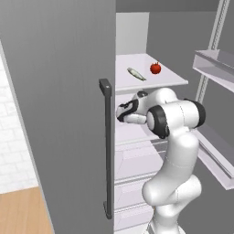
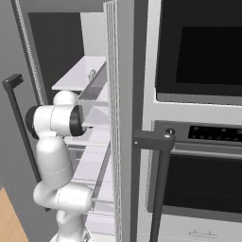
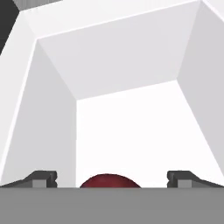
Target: Place one tomato and one fish in each tupperware on the nearby counter, to pack two identical lunches.
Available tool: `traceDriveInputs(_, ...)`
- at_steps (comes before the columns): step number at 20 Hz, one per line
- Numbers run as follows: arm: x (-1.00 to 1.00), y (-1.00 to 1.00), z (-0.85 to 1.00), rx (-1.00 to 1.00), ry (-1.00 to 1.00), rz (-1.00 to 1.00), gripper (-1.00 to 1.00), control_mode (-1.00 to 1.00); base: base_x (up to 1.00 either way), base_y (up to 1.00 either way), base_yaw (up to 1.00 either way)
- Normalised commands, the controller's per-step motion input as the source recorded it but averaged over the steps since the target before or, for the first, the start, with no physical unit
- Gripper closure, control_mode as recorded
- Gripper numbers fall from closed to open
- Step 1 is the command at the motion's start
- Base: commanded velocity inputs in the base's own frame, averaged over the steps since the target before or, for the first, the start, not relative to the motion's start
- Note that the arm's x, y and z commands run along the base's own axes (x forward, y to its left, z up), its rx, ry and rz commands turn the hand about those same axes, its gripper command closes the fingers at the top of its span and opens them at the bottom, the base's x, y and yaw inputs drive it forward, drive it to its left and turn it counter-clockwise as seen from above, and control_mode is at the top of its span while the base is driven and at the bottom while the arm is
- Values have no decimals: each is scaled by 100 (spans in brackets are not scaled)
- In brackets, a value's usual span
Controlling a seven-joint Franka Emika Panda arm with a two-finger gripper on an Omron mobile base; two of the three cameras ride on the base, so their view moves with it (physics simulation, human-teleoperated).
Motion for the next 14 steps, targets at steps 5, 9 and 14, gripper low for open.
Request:
traceDriveInputs(5,-3,0,-70,-4,11,0,100,-100,0,0,0)
traceDriveInputs(9,1,0,-4,0,0,0,100,-100,0,0,0)
traceDriveInputs(14,-90,0,-44,0,-8,0,100,-100,0,0,0)
